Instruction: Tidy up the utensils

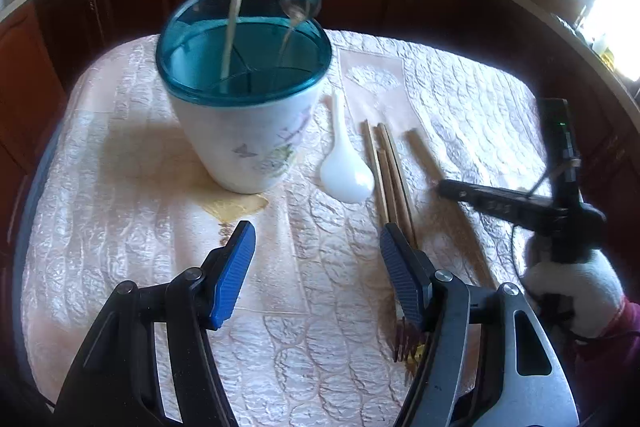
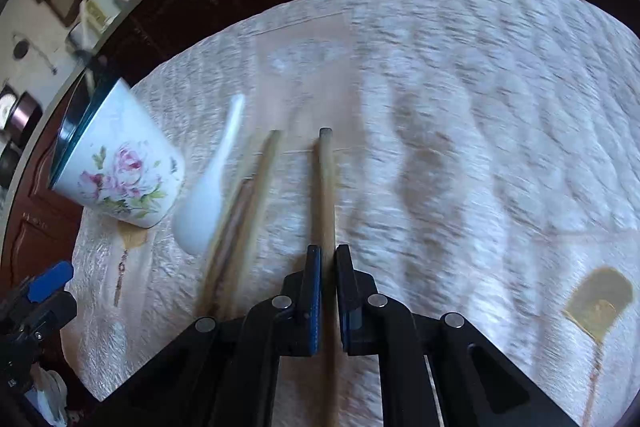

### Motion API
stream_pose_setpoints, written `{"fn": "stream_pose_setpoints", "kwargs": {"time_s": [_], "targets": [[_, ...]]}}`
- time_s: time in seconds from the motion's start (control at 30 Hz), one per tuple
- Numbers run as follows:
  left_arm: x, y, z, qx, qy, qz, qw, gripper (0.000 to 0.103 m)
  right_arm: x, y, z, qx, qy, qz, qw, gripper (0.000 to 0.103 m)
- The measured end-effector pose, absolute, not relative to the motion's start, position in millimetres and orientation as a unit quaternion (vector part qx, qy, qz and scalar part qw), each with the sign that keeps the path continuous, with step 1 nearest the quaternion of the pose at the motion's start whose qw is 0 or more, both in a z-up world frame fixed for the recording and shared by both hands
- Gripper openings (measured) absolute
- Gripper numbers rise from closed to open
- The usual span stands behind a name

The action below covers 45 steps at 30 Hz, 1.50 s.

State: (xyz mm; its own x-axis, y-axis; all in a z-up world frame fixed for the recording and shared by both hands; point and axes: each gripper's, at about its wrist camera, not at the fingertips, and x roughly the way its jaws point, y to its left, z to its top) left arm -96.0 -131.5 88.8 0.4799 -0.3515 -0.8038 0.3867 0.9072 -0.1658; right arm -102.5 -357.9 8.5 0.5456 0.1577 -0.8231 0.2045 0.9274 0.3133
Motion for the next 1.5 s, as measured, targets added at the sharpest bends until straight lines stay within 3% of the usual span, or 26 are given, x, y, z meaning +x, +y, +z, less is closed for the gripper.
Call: {"fn": "stream_pose_setpoints", "kwargs": {"time_s": [0.13,0.2,0.23,0.27,0.53,0.9,1.13,1.37,1.5], "targets": [[-94,-143,81,0.021,0.47,-0.221,0.854,0.065,-124,-389,11,0.205,0.467,-0.065,0.858,0.007],[-92,-151,78,0.023,0.473,-0.225,0.851,0.065,-129,-398,14,0.224,0.466,-0.065,0.854,0.018],[-91,-155,78,0.023,0.474,-0.228,0.85,0.065,-132,-402,18,0.227,0.461,-0.07,0.855,0.028],[-90,-159,77,0.023,0.474,-0.232,0.849,0.065,-135,-403,23,0.227,0.453,-0.072,0.859,0.03],[-88,-180,65,0.047,0.486,-0.242,0.838,0.065,-103,-346,36,0.192,0.455,0.039,0.869,0.03],[-87,-163,58,0.049,0.493,-0.223,0.839,0.065,-80,-315,11,0.104,0.49,0.002,0.866,0.03],[-85,-183,58,0.059,0.49,-0.244,0.835,0.064,-121,-378,34,0.195,0.461,-0.02,0.865,0.03],[-74,-216,54,0.093,0.48,-0.265,0.831,0.043,-139,-408,36,0.207,0.453,-0.037,0.866,0.03],[-62,-228,52,0.087,0.495,-0.268,0.822,0.041,-144,-417,35,0.204,0.451,-0.032,0.868,0.03]]}}
